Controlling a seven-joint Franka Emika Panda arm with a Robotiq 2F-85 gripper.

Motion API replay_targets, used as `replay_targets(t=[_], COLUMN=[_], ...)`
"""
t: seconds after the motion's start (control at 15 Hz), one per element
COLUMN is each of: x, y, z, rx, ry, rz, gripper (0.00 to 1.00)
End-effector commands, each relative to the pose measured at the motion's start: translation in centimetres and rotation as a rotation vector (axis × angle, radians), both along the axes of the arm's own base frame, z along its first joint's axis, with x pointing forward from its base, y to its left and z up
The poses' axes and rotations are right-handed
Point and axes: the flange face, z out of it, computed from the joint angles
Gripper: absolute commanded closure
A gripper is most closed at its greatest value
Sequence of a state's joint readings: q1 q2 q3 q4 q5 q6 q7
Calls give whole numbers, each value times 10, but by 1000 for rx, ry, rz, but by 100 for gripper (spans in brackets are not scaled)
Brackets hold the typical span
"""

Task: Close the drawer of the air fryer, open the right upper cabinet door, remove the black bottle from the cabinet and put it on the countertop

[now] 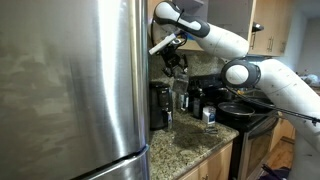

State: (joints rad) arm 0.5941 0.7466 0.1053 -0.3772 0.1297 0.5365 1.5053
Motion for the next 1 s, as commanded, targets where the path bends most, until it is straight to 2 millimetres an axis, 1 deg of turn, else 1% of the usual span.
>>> replay_targets(t=[0.0,0.2,0.27,0.4,0.47,0.53,0.6,0.73,0.87,0.93], x=[0,-1,-8,-28,-36,-37,-31,-22,-20,-18], y=[0,2,6,8,5,5,8,17,30,34], z=[-1,-3,9,41,56,60,68,69,73,75], rx=[-1,-3,17,53,64,47,53,51,42,23], ry=[0,2,-9,-46,-67,-119,-225,-340,-459,-516], rz=[2,5,-31,-69,-72,-81,-117,-142,-164,-165], gripper=[48,48,48,48,73,73,73,73,73,73])
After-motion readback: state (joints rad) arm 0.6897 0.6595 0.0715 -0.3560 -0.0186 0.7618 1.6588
